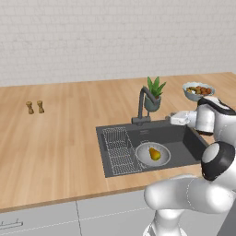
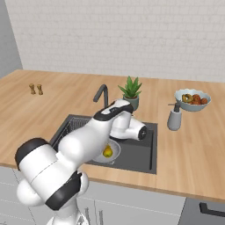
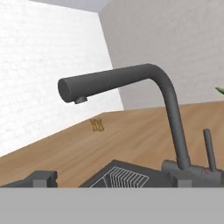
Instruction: Put the colander in the sink, put the pear in the colander, and turn on the sink faucet and pour water over the colander.
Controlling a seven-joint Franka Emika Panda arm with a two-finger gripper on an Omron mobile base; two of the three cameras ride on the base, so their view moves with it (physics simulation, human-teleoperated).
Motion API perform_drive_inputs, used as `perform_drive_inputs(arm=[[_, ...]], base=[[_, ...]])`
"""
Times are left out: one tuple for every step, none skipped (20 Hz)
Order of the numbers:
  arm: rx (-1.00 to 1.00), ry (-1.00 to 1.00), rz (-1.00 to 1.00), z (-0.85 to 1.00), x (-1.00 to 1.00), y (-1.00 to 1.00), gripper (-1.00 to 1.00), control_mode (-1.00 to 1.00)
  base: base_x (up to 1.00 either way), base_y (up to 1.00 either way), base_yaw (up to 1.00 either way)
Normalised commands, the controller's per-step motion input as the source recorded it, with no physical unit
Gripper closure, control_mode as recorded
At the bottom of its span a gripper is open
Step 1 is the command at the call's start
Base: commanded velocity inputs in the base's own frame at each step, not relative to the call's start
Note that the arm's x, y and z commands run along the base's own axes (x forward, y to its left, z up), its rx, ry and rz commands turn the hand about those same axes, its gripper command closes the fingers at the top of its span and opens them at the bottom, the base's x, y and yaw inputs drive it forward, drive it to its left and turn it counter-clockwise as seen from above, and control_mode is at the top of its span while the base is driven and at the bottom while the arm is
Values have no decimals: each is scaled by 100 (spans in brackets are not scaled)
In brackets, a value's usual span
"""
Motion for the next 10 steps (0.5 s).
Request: perform_drive_inputs(arm=[[0,-3,-20,0,22,0,-100,-100],[0,-6,-19,0,14,0,-100,-100],[0,-10,-16,0,7,0,-100,-100],[0,-11,-14,0,1,0,-100,-100],[0,-8,-10,0,0,0,-100,-100],[0,-9,-6,-4,0,0,-100,-100],[0,-6,0,-10,1,0,-100,-100],[0,-6,0,-10,0,0,-100,-100],[0,-6,0,-8,0,0,-100,-100],[0,-3,0,-14,0,0,-100,-100]], base=[[0,0,0],[0,0,0],[0,0,0],[0,0,0],[0,0,0],[0,0,0],[0,0,0],[0,0,0],[0,0,0],[0,0,0]])
